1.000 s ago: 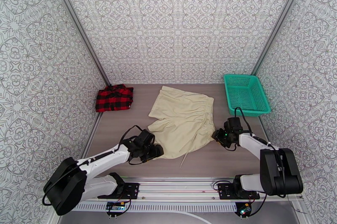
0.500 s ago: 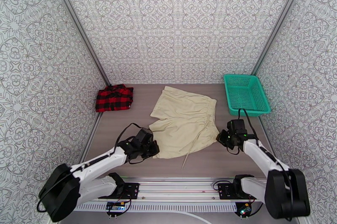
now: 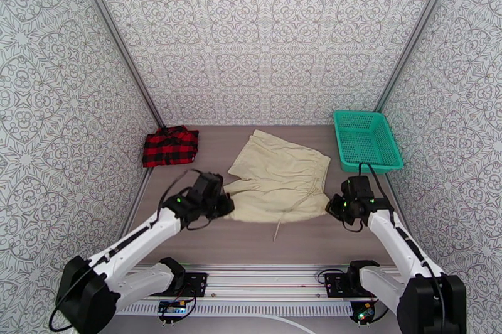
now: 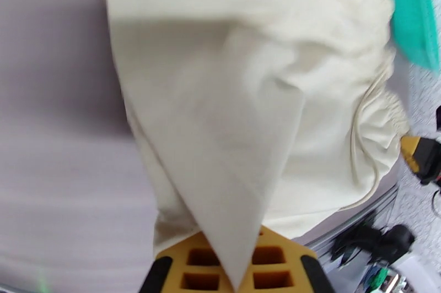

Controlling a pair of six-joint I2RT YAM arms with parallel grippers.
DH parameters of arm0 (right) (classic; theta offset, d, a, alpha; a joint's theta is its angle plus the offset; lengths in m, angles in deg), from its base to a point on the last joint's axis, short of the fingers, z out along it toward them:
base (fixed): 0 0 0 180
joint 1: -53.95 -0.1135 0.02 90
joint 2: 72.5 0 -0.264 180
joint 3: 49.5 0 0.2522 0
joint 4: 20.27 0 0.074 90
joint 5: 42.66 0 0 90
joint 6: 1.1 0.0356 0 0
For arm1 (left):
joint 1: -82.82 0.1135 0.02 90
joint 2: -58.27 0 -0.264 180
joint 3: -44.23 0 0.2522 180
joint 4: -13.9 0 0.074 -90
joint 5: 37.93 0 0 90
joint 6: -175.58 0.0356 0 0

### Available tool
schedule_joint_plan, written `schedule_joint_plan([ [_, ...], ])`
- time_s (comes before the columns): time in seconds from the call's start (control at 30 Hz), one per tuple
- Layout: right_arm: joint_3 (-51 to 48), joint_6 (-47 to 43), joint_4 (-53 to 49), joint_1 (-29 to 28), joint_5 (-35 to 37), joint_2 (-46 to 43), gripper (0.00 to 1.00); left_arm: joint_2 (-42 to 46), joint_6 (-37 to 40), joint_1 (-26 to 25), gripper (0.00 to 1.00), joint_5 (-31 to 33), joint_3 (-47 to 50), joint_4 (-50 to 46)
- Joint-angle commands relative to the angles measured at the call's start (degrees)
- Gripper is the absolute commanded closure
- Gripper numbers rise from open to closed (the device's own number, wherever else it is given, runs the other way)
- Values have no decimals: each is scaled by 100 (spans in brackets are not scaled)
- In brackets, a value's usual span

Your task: Fold and stack the mixed laundry pile

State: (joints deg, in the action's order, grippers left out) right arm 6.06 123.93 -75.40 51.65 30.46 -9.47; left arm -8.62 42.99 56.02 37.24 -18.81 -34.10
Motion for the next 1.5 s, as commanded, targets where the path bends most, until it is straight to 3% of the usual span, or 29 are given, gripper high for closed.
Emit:
schedule_joint_plan([
  [0.0,754,-101,250,28,307,333,100,-479,773,532,100,-399,-874,69],
  [0.23,1827,-62,834,28,233,1543,100,-2283,1554,1028,100,-867,-2800,149],
  [0.47,2949,-49,1066,69,228,2626,100,-3924,1642,1291,100,-1230,-4664,411],
  [0.83,3832,48,1364,315,192,3858,99,-6404,1711,1518,100,-1528,-7565,1],
  [0.93,3988,83,1473,365,203,4293,93,-7043,1561,1544,100,-1685,-8099,114],
  [0.97,4063,83,1492,371,213,4469,88,-7256,1476,1559,96,-1756,-8260,195],
  [1.07,4339,66,1579,380,356,4983,69,-7827,1132,1632,63,-1905,-8651,600],
  [1.1,4452,47,1579,380,404,5092,66,-7983,1017,1663,57,-1967,-8768,781],
  [1.17,4701,31,1661,381,498,5354,58,-8224,731,1731,51,-2093,-8815,1386],
  [1.3,4934,18,1833,378,304,5502,54,-8194,432,1908,42,-2073,-8542,2125],
  [1.47,4692,-294,1747,285,210,4979,50,-7172,1097,1964,38,-1453,-7561,1871],
])
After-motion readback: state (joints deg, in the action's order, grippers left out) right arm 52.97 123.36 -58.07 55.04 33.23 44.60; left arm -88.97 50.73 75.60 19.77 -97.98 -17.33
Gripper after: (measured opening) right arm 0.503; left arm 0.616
